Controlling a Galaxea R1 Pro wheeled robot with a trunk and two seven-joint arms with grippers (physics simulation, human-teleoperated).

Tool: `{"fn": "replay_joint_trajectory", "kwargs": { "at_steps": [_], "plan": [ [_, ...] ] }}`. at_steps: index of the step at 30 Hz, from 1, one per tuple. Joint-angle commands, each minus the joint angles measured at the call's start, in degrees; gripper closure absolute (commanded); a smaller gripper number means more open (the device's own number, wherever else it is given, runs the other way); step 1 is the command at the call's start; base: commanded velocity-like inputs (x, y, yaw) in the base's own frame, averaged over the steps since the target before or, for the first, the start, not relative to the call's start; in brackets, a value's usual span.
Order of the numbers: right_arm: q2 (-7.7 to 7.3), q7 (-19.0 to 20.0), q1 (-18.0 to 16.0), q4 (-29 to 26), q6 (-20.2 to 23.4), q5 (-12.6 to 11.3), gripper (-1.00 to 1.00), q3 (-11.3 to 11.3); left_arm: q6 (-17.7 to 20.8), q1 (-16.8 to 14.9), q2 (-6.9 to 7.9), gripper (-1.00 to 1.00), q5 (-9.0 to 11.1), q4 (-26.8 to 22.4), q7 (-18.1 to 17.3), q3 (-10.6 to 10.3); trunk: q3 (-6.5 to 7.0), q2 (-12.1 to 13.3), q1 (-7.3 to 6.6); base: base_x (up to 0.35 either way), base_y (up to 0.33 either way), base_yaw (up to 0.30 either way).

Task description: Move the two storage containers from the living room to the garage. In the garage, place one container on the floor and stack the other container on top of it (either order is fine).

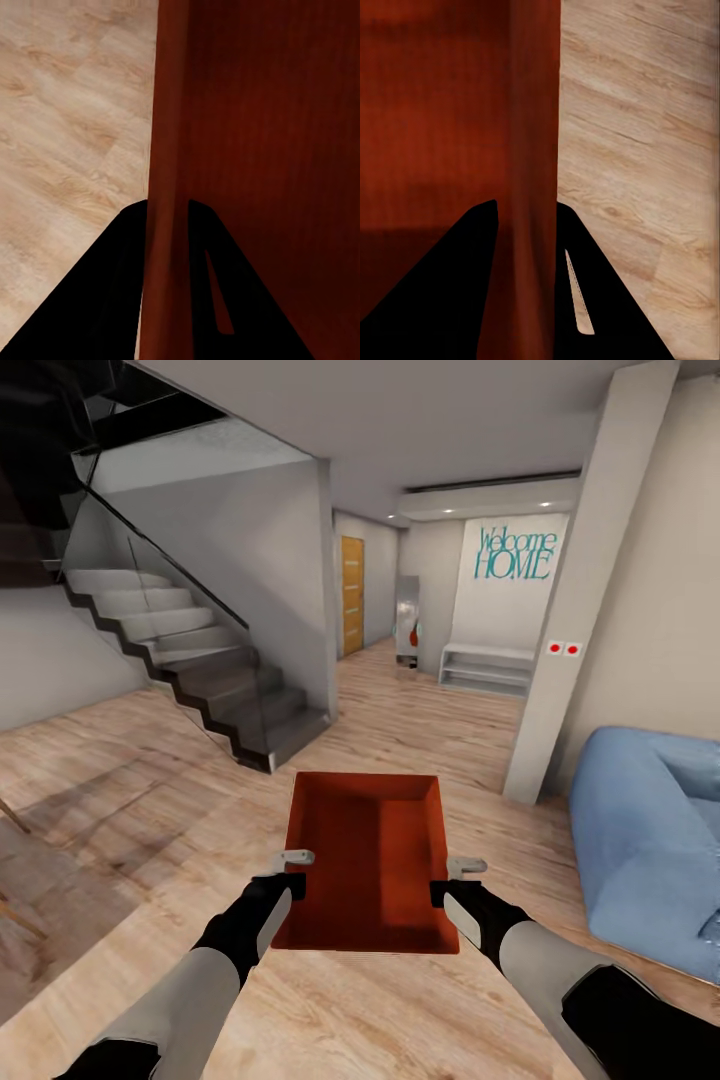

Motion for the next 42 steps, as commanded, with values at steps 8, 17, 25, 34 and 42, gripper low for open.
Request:
{"fn": "replay_joint_trajectory", "kwargs": {
  "at_steps": [8,17,25,34,42],
  "plan": [
    [-0.38,-0.18,-0.13,-0.29,0.31,0.79,1.00,-0.23,2.48,0.00,0.10,1.00,1.72,0.88,0.53,-0.78,-0.12,-0.13,0.07,0.322,0.000,-0.218],
    [-0.38,-0.13,-0.12,-0.29,0.30,0.79,1.00,-0.23,2.48,0.02,0.10,1.00,1.72,0.87,0.53,-0.78,-0.12,-0.13,0.07,0.322,0.000,-0.053],
    [-0.38,-0.13,-0.14,-0.29,0.29,0.79,1.00,-0.23,2.48,0.00,0.08,1.00,1.72,0.96,0.53,-0.78,-0.12,-0.13,0.07,0.322,0.000,0.000],
    [-0.38,-0.12,-0.14,-0.29,0.29,0.79,1.00,-0.23,2.48,0.01,0.09,1.00,1.72,1.05,0.53,-0.76,-0.12,-0.13,0.07,0.322,0.000,0.000],
    [-0.40,-0.12,-0.13,-0.29,0.25,0.79,1.00,-0.23,2.48,0.00,0.03,1.00,1.72,1.05,0.53,-0.77,-0.12,-0.13,0.07,0.322,0.000,0.000]
  ]
}}
